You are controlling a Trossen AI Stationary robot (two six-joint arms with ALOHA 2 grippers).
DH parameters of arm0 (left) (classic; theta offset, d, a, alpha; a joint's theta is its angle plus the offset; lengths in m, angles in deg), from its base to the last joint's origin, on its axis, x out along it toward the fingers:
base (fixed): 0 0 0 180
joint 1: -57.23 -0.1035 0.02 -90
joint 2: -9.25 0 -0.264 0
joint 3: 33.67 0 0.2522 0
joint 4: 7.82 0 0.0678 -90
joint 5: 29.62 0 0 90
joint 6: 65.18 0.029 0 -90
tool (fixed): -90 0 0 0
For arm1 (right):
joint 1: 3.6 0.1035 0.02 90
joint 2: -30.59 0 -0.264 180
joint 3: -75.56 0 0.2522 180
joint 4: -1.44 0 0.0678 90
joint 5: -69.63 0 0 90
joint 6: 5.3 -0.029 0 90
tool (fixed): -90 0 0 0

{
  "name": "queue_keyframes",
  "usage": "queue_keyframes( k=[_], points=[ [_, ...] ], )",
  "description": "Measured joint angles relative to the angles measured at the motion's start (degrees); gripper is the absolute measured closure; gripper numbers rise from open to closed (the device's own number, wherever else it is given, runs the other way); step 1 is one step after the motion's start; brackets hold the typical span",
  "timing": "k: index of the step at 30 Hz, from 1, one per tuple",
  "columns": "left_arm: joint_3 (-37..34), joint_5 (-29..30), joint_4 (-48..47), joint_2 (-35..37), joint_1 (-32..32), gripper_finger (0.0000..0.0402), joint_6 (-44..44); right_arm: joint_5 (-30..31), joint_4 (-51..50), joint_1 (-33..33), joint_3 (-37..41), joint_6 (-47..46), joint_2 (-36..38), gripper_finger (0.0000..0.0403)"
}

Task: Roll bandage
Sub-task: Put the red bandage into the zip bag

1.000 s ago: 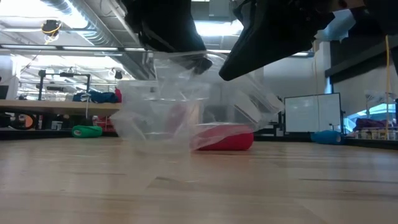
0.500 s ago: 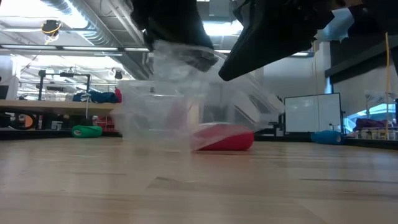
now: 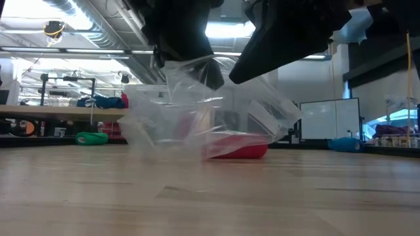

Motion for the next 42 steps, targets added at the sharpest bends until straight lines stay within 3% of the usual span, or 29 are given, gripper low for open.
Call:
queue_keyframes(
  k=[2, 9, 12, 17, 23, 29, 33, 39, 42],
  points=[
    [0.0, 3.18, -0.33, 0.0, 0.65, 0.0392, 0.11, -0.04, 1.38, 0.03, 0.0, 0.15, 0.0, 0.0398],
    [1.0, 23.17, -1.18, 0.0, 4.7, 0.0398, -0.31, -6.31, 6.8, 0.0, 0.0, -0.57, 0.0, 0.0398],
    [1.49, 28.07, -0.37, 0.0, 7.08, 0.04, 0.43, -6.82, 8.74, 0.01, 0.0, -3.84, 0.0, 0.0398],
    [1.35, 31.92, 3.79, -0.02, 10.5, 0.04, 5.03, -7.18, 9.74, -0.1, 0.0, -4.62, 0.0, 0.0398],
    [-1.64, 35.42, 10.91, -0.03, 11.58, 0.0401, 7.85, -9.25, 20.94, -0.74, -0.02, -2.33, -3.49, 0.0398],
    [-1.77, 36.38, 11.12, -0.04, 14.01, 0.0401, 14.9, -11.06, 16.48, -0.71, -0.02, -4.61, -4.7, 0.0398],
    [-1.77, 36.45, 10.39, -0.31, 15.46, 0.0401, 19.71, -11.4, 19.16, -1.12, -0.02, -3.91, -4.7, 0.0398],
    [-3.72, 34.07, 8.93, -0.34, 15.31, 0.0401, 16.08, -12.0, 20.2, -3.12, 0.02, -2.82, -4.73, 0.0392],
    [-6.24, 33.99, 8.85, -0.37, 14.59, 0.0401, 13.12, -16.78, 20.19, -5.04, 0.02, -2.92, -4.72, 0.0356]
  ],
)
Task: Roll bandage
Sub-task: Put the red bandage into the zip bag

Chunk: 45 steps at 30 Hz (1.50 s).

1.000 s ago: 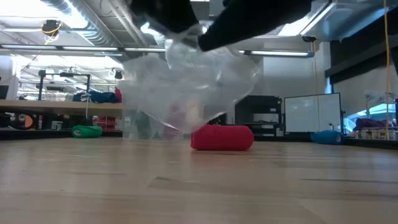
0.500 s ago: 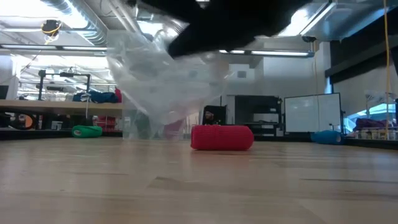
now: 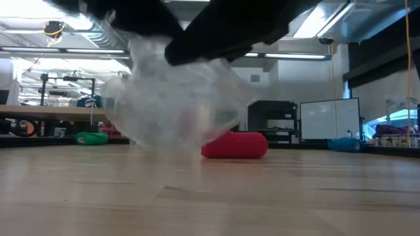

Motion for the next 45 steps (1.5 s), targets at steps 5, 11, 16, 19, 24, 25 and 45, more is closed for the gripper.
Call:
queue_keyframes(
  k=[5, 11, 16, 19, 24, 25, 45],
  points=[
    [-1.26, -0.05, -1.86, 0.05, -1.42, 0.0401, -1.12, -2.3, -3.15, -2.11, -1.11, 3.21, 0.71, 0.0249],
    [-1.26, 1.47, -10.25, 3.13, -2.83, 0.0401, -0.97, -2.47, -23.68, -4.11, -9.52, 5.95, 7.11, 0.0144],
    [-1.26, 2.77, -16.56, 4.37, -4.61, 0.0401, -3.11, -0.86, -37.24, -6.7, -12.28, 8.23, 12.63, 0.0103],
    [-1.26, 2.73, -18.71, 4.37, -5.36, 0.0401, -4.12, 1.61, -42.09, -9.75, -12.44, 10.16, 14.82, 0.0099],
    [-1.26, 1.28, -19.67, 4.37, -5.42, 0.0401, -6.02, 0.16, -40.2, -17.11, -7.24, 12.33, 14.24, 0.0105],
    [-1.26, 1.27, -19.64, 4.37, -5.19, 0.0401, -6.23, -0.2, -38.12, -18.75, -5.56, 12.34, 14.12, 0.0107],
    [-1.26, -3.2, -22.31, 4.35, -3.11, 0.04, -13.19, -12.85, -15.02, -28.71, 4.92, -0.14, 2.29, 0.0111]
  ],
)
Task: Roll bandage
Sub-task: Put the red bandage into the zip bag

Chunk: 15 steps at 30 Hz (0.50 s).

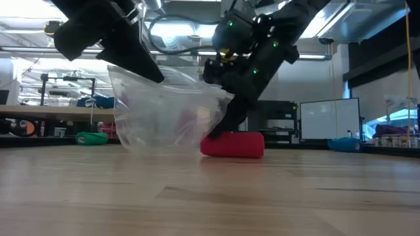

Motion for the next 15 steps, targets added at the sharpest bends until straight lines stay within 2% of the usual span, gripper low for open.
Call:
queue_keyframes(
  k=[4, 7, 11, 15],
  points=[
    [0.0, 0.0, 0.09, 0.0, 0.04, 0.04, -0.04, 0.07, 0.0, 0.0, -0.02, 0.07, -1.41, 0.0112],
    [0.0, 0.0, 0.29, 0.0, 0.04, 0.04, -0.23, 0.09, -0.04, 0.02, -0.02, 0.49, -1.58, 0.0131],
    [0.0, 0.0, 0.41, 0.0, 0.06, 0.04, -0.5, 1.8, 0.08, 0.04, -0.04, 2.01, -1.52, 0.0205],
    [0.0, 0.0, 0.46, 0.0, 0.07, 0.04, -1.35, 0.54, -1.44, 0.07, -0.04, 3.44, 0.2, 0.0289]
  ],
)
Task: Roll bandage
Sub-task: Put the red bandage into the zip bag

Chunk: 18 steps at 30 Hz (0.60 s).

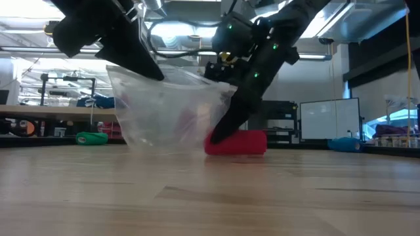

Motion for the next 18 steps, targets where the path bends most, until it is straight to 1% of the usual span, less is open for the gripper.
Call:
queue_keyframes(
  k=[2, 4, 6, 10, 14, 18],
  points=[
    [0.0, 0.01, 0.09, 0.0, 0.0, 0.04, -0.01, -1.28, -1.94, 0.01, 0.06, 0.93, 2.65, 0.0316],
    [0.0, 0.0, 0.36, 0.0, 0.0, 0.04, -0.01, -1.71, -4.19, 0.57, 0.06, 1.26, 6.7, 0.0326],
    [0.0, 0.02, 0.91, 0.0, 0.0, 0.04, -0.01, -0.5, -5.79, 1.72, 0.04, 1.82, 11.44, 0.0323],
    [0.0, 0.0, 1.5, 0.0, -0.2, 0.04, -0.02, 1.61, -6.39, 5.52, 0.01, 3.05, 20.33, 0.0304],
    [0.75, 0.0, 3.17, -0.02, -1.14, 0.04, -0.09, 2.09, -2.39, 10.43, -0.02, 5.63, 25.6, 0.0304],
    [3.29, -0.45, 4.45, 0.32, -2.46, 0.04, 1.82, 2.13, 6.55, 15.96, -0.02, 9.56, 26.48, 0.0314]
  ],
)
